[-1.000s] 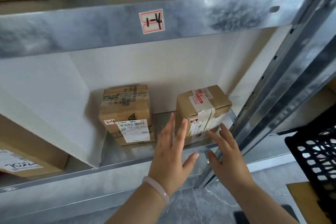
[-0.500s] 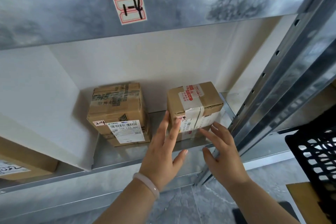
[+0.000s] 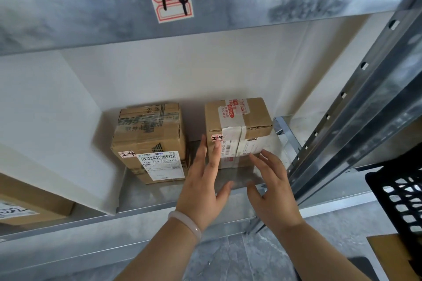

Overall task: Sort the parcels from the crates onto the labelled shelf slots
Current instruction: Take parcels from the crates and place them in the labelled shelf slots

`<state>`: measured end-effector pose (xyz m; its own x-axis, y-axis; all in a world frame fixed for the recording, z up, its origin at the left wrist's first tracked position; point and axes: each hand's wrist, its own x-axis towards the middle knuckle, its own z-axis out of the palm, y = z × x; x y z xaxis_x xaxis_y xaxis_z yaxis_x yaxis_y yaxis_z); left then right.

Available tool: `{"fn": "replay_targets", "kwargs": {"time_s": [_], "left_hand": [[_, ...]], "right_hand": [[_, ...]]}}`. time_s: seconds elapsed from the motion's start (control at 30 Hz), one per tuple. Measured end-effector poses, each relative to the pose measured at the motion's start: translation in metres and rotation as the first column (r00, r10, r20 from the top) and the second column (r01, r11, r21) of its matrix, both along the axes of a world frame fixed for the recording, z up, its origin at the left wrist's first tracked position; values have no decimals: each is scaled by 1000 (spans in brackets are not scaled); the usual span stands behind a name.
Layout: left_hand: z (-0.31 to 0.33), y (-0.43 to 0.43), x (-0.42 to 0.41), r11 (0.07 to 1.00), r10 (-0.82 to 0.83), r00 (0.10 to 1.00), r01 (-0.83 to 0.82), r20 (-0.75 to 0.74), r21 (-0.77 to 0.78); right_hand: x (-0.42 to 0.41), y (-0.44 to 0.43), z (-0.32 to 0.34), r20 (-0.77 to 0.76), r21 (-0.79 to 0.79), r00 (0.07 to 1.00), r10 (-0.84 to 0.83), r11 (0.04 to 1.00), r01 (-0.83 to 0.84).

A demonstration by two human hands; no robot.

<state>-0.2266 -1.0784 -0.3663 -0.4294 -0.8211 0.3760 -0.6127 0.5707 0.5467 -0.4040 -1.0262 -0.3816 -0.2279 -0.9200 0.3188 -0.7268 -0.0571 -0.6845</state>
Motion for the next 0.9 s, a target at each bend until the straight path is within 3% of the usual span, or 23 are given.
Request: {"fn": "replay_targets", "kwargs": {"time_s": [0.4,0.63,0.9], "left_hand": [[16,38,23,1000,7,1000,-7,-3,-16],[50,80,98,989,98,989,-109,-109,-100],[70,104,223,888,419,893,-441,-166,-132]], "right_hand": [[17,36,13,30,39,1000,-1,999,-1],[78,60,36,-37,-27,966,257,966,-258],[188,44,56,-112,-91,843,527,839,-536]]}}
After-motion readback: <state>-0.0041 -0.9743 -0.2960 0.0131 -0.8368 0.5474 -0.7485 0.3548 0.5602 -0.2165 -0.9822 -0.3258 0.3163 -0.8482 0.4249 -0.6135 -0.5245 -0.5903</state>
